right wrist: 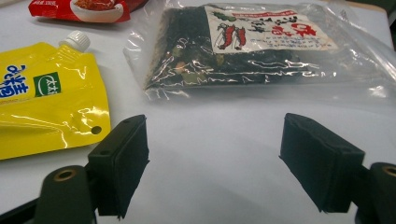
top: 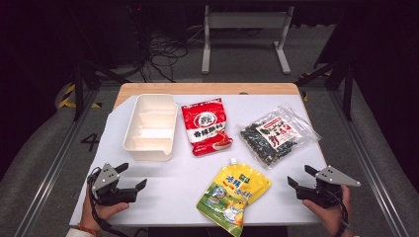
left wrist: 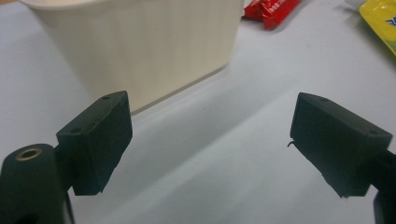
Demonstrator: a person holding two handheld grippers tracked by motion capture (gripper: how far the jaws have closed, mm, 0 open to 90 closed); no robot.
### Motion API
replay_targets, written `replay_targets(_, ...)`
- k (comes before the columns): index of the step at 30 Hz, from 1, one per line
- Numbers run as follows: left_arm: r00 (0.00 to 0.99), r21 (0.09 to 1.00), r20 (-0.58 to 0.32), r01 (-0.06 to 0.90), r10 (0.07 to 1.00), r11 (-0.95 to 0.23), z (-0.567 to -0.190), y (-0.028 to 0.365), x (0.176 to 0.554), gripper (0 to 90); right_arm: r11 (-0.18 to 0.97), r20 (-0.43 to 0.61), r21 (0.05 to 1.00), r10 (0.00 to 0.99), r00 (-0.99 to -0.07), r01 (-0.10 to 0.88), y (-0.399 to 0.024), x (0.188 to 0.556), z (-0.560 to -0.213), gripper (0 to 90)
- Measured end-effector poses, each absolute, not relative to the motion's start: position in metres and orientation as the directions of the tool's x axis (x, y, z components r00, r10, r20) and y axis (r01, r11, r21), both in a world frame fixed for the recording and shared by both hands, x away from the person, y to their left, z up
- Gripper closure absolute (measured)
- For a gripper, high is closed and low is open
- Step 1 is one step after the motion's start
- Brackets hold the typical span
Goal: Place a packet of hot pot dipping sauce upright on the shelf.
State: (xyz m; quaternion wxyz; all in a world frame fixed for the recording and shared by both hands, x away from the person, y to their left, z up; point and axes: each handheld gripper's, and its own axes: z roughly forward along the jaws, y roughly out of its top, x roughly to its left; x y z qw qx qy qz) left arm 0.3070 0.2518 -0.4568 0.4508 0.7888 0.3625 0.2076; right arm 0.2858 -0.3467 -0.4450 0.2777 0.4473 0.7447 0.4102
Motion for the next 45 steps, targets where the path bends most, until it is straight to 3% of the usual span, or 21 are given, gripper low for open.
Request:
replay_targets(5, 0.67, 0.842, 0.004, 0.399, 0.742, -0.365, -0.459, 0.244, 0.306, 14.1, 0.236, -0.017, 0.857, 0.901, -0.433, 0.458, -0.347, 0.29, -0.444, 21.9)
replay_targets(12, 0.685, 0.831, 0.042, 0.38, 0.727, -0.406, -0.459, 0.24, 0.304, 14.8, 0.141, 0.1, 0.833, 0.913, -0.396, 0.536, -0.348, 0.317, -0.445, 15.8)
replay_targets(24, 0.709, 0.822, 0.05, 0.371, 0.704, -0.432, -0.459, 0.232, 0.305, 15.0, 0.019, 0.235, 0.775, 0.919, -0.316, 0.632, -0.352, 0.365, -0.449, 14.4)
replay_targets(26, 0.708, 0.821, 0.051, 0.372, 0.704, -0.433, -0.459, 0.232, 0.305, 15.0, 0.035, 0.219, 0.78, 0.92, -0.325, 0.625, -0.347, 0.369, -0.447, 14.8)
replay_targets(32, 0.718, 0.818, 0.046, 0.372, 0.695, -0.438, -0.46, 0.231, 0.304, 15.3, 0.137, 0.144, 0.82, 0.89, -0.432, 0.555, -0.316, 0.359, -0.431, 26.3)
replay_targets(40, 0.723, 0.813, 0.046, 0.374, 0.689, -0.446, -0.46, 0.229, 0.303, 15.8, 0.285, 0.115, 0.819, 0.768, -0.63, 0.497, -0.275, 0.345, -0.424, 55.5)
replay_targets(45, 0.726, 0.808, 0.049, 0.374, 0.686, -0.455, -0.46, 0.229, 0.304, 16.0, 0.356, 0.075, 0.797, 0.743, -0.665, 0.487, -0.266, 0.341, -0.429, 61.0)
